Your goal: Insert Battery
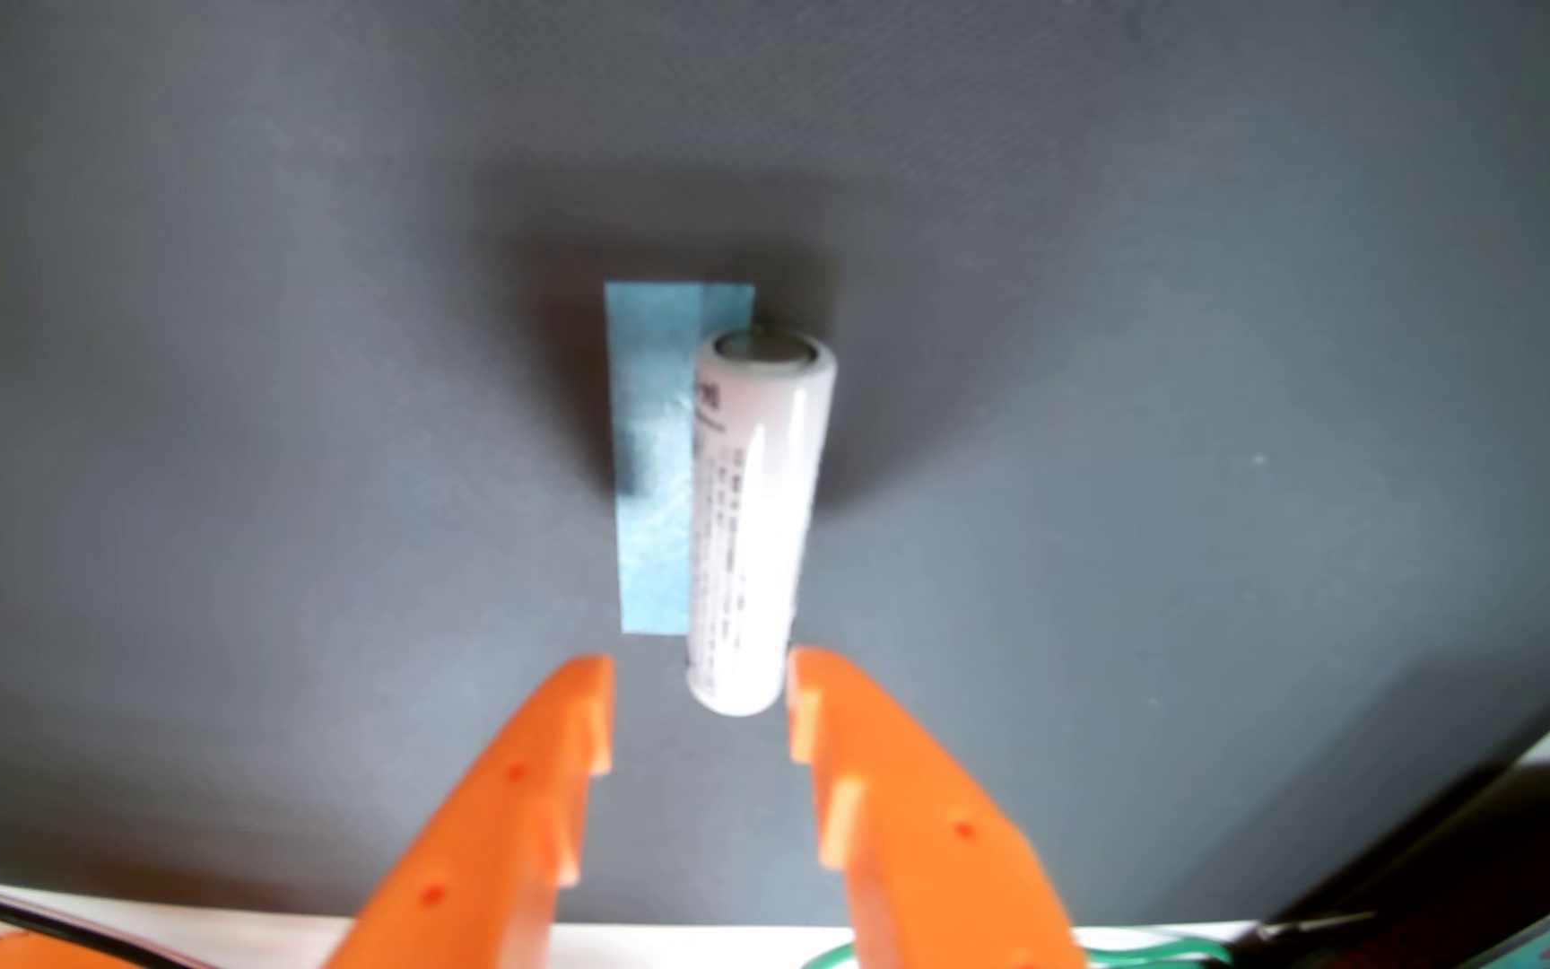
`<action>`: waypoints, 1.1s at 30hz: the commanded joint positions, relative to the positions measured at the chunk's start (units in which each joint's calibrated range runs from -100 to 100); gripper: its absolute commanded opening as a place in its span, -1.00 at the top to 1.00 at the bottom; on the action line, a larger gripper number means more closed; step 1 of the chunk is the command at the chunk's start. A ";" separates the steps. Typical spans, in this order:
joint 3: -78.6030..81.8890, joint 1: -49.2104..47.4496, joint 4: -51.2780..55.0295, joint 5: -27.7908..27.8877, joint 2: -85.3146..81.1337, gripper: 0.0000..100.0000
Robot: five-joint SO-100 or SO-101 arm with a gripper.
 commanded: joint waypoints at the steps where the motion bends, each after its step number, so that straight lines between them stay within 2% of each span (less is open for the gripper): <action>1: -0.12 0.32 -0.08 0.06 -0.22 0.77; 19: -2.91 0.55 -0.34 1.15 5.86 0.78; 23: -2.01 0.55 -3.55 1.20 6.03 0.77; 33: -1.38 5.98 -4.32 3.26 6.11 0.78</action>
